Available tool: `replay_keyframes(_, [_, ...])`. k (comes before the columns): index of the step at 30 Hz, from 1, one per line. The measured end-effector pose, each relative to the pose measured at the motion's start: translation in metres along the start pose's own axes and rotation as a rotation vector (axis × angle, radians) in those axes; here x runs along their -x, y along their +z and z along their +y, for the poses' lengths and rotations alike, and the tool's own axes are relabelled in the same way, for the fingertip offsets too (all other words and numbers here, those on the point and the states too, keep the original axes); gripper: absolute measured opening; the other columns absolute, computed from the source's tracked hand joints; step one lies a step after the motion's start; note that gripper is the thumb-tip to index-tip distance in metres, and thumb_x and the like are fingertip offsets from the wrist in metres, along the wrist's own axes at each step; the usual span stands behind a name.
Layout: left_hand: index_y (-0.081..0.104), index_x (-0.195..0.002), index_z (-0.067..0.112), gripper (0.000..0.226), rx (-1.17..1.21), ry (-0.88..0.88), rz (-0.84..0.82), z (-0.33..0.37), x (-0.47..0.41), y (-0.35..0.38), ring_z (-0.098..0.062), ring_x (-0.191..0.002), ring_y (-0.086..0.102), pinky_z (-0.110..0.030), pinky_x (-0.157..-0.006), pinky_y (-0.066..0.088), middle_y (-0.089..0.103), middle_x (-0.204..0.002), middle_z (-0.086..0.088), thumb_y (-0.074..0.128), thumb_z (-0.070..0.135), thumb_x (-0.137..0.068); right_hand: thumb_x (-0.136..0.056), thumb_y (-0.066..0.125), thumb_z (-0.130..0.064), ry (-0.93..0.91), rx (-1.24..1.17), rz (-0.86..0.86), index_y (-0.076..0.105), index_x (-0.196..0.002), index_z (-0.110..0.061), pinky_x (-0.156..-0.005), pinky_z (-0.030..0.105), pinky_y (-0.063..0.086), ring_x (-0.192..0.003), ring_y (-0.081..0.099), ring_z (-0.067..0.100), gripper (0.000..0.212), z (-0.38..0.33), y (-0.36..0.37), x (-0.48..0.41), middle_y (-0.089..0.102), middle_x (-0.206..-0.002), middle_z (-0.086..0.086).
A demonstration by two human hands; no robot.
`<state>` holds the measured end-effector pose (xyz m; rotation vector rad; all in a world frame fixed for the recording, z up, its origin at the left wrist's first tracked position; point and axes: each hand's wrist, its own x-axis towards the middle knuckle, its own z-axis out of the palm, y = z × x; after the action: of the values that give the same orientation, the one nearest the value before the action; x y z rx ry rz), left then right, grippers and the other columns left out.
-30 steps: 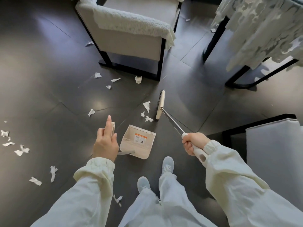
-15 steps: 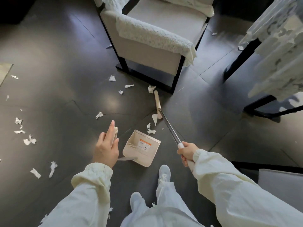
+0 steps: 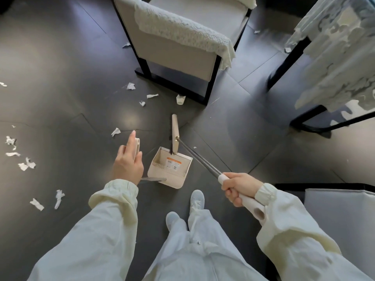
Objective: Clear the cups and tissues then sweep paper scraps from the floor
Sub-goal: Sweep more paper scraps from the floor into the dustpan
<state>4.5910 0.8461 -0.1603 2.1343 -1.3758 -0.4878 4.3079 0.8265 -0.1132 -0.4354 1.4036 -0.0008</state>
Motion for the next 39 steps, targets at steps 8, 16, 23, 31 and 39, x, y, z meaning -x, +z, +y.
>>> replay_keyframes(8, [0.037, -0.145, 0.019, 0.063, 0.013, 0.061, 0.005, -0.011, 0.023, -0.003, -0.034, -0.082, 0.057, -0.037, -0.079, 0.044, 0.055, -0.099, -0.013, 0.058, -0.001, -0.088, -0.092, 0.039, 0.006, -0.039, 0.054, 0.237, 0.046, -0.097, -0.011, -0.042, 0.02, 0.035, -0.047, 0.038, 0.019, 0.019, 0.026, 0.001, -0.057, 0.039, -0.066, 0.009])
replay_keyframes(16, [0.034, -0.146, 0.023, 0.065, -0.032, 0.058, -0.021, -0.01, 0.002, -0.001, -0.035, -0.082, 0.058, -0.041, -0.079, 0.047, 0.055, -0.1, -0.011, 0.057, 0.003, -0.089, -0.095, 0.037, -0.011, 0.0, 0.247, 0.429, 0.041, -0.132, -0.01, -0.058, 0.026, 0.042, -0.065, 0.044, 0.018, 0.037, 0.059, 0.012, -0.112, 0.042, -0.077, 0.005])
replay_keyframes(23, [0.031, -0.147, 0.027, 0.06, -0.016, 0.213, -0.21, 0.004, 0.007, 0.008, -0.027, -0.073, 0.054, -0.038, -0.076, 0.046, 0.043, -0.09, 0.001, 0.053, 0.01, -0.094, -0.092, 0.041, -0.029, 0.117, 0.532, 0.401, 0.041, -0.122, -0.022, -0.069, 0.035, 0.045, -0.077, 0.049, 0.028, 0.031, 0.086, 0.034, -0.093, 0.05, -0.089, 0.012])
replay_keyframes(31, [0.031, -0.148, 0.02, 0.064, -0.038, 0.12, -0.139, -0.004, -0.013, -0.007, -0.039, -0.082, 0.057, -0.049, -0.082, 0.047, 0.052, -0.1, -0.016, 0.055, 0.003, -0.091, -0.093, 0.043, -0.015, 0.058, 0.515, 0.254, 0.046, -0.127, -0.032, -0.046, 0.021, 0.035, -0.052, 0.04, 0.015, 0.038, 0.079, 0.058, -0.019, 0.046, -0.07, 0.007])
replay_keyframes(39, [0.033, -0.147, 0.019, 0.063, 0.053, 0.11, -0.033, -0.016, -0.03, -0.021, -0.039, -0.099, 0.058, -0.042, -0.089, 0.045, 0.057, -0.112, -0.017, 0.057, 0.001, -0.09, -0.097, 0.034, -0.021, -0.14, 0.648, 0.332, 0.045, -0.118, -0.022, -0.042, 0.021, 0.038, -0.051, 0.043, 0.017, 0.023, 0.017, 0.074, -0.012, 0.046, -0.067, 0.006])
